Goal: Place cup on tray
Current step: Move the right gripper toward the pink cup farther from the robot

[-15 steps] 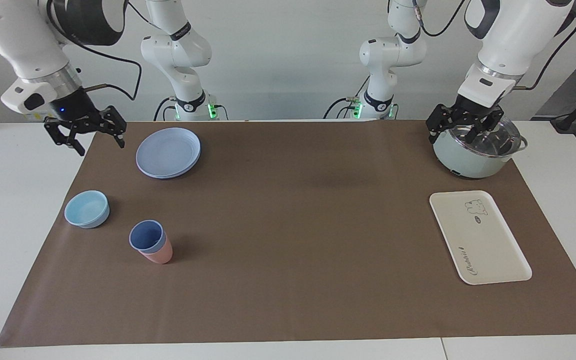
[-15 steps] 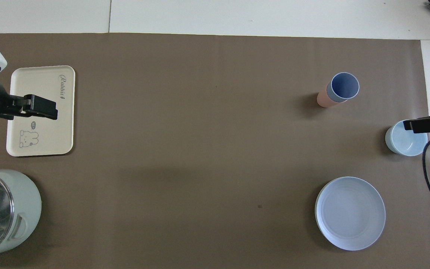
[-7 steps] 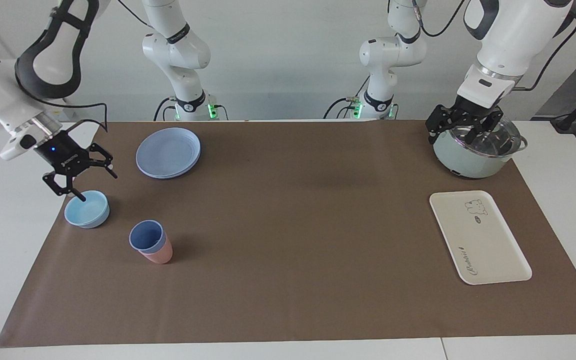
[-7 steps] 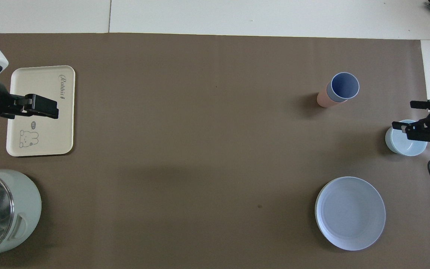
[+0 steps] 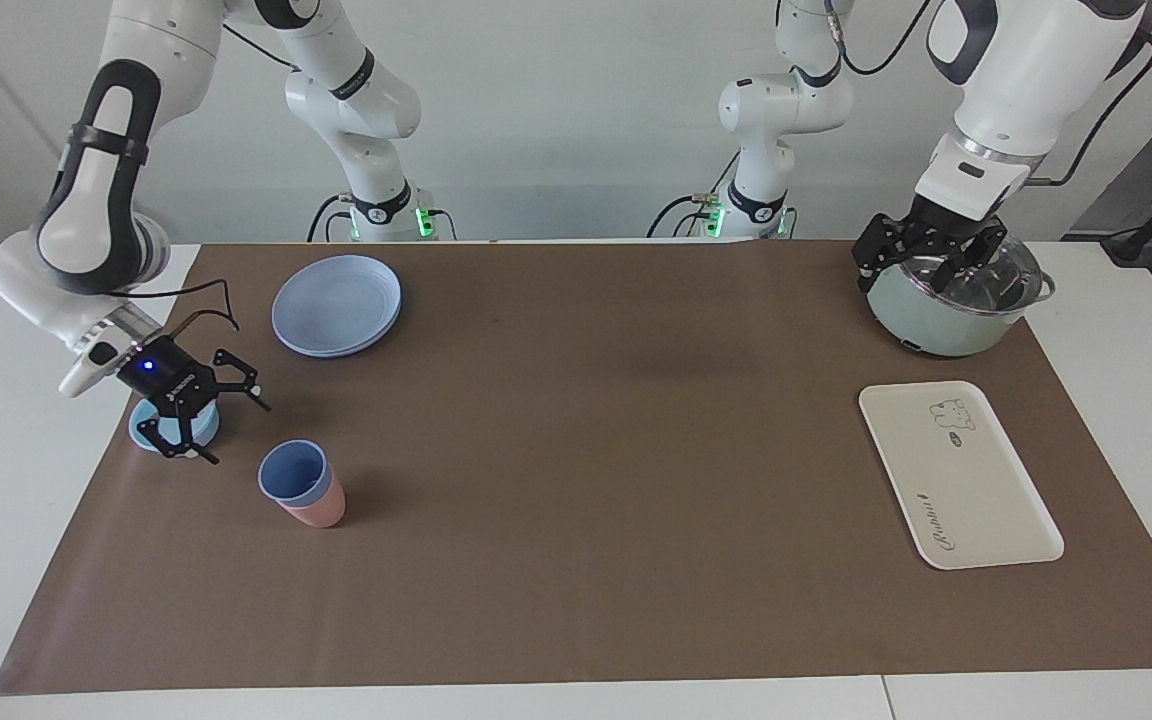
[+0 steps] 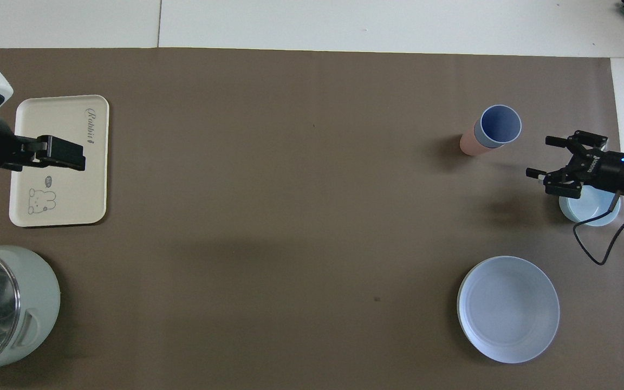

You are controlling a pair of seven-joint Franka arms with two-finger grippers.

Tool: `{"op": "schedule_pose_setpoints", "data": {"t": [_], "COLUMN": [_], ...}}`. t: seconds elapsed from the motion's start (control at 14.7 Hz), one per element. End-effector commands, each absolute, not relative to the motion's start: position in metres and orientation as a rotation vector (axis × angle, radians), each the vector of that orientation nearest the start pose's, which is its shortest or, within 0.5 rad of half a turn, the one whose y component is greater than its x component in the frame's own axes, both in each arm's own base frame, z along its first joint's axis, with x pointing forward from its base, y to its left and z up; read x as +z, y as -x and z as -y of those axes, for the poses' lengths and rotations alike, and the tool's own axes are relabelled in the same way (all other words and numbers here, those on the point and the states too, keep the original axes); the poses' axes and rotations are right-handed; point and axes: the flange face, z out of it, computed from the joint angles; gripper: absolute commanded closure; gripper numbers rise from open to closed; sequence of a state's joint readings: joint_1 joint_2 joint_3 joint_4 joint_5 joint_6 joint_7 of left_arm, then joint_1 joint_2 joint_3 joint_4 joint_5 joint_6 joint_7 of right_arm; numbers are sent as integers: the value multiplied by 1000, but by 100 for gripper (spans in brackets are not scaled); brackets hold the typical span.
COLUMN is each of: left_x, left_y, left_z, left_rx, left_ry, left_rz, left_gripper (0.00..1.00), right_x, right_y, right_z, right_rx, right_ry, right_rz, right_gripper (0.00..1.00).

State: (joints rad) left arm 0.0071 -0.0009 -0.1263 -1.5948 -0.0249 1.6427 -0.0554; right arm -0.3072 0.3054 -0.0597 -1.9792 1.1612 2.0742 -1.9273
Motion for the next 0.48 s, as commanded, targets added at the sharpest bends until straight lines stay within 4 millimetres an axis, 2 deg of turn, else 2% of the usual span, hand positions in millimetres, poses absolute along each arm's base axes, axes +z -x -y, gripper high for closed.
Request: {"op": "schedule_pose_setpoints", "data": {"t": [0.0, 0.14, 0.27, 0.41], "left_x": [620, 620, 620, 620], "left_y": [-548, -548, -547, -548], "left_z": [67, 66, 67, 68], "left_rx": [-101, -96, -96, -101], "left_ry": [3170, 3170, 3170, 3170], "left_rz": [-113, -111, -111, -116], "left_gripper": [0, 0, 0, 0], "right_x": [299, 291, 273, 279], "right_y": [-594, -597, -601, -606], "right_z": [170, 163, 155, 152], "right_rx": [-1073, -1109, -1181, -1204], "right_ry": [2117, 2095, 2060, 2058], "right_rz": [998, 969, 945, 941], "right_gripper": [0, 0, 0, 0]}}
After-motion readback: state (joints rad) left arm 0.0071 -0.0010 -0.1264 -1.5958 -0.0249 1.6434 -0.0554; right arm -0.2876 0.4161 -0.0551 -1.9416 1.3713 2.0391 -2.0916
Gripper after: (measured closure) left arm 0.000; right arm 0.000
